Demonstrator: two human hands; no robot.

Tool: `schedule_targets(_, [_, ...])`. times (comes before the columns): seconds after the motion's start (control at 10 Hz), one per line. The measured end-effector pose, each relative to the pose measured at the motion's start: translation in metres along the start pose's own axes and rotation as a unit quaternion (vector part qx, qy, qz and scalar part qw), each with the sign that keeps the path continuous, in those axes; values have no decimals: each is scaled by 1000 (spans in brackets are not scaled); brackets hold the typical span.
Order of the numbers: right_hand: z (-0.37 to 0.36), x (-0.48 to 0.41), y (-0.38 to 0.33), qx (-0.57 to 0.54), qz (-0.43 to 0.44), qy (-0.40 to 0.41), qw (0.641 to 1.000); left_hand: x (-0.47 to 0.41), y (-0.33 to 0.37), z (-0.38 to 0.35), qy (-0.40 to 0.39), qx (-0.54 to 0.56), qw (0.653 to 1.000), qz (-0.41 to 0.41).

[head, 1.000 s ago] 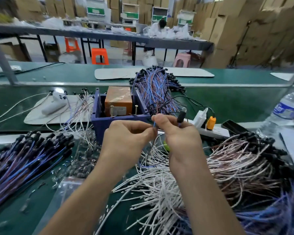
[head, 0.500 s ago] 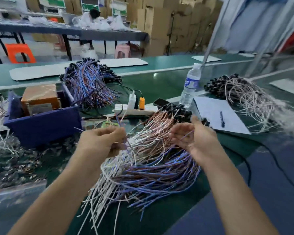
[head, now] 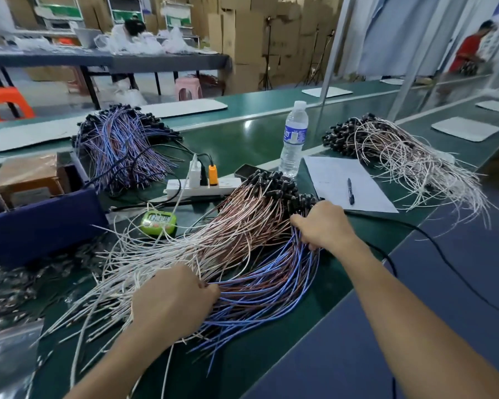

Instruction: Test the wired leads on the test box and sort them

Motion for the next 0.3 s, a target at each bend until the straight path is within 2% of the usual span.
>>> schedule_targets(0.1, [0, 16, -6, -4, -12, 89, 996, 5, -3, 2, -8, 26, 1000, 6])
schedule_targets(0.2, [19, 40, -19, 4, -4, 159, 987, 10, -32, 30, 20, 112, 993, 35])
schedule_targets(0.3, [66, 67, -42, -76, 84, 249, 962, 11, -101, 89, 257, 225, 938, 58])
Point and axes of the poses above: each hand's wrist, its own x-axis away from the middle knuckle, its own z-axis out of the back of the hand, y = z × x, the point moved 6 cm from there along -x, towards the middle knuckle, and after that the axes turned 5 degrees about z, right-handed, at the moved point
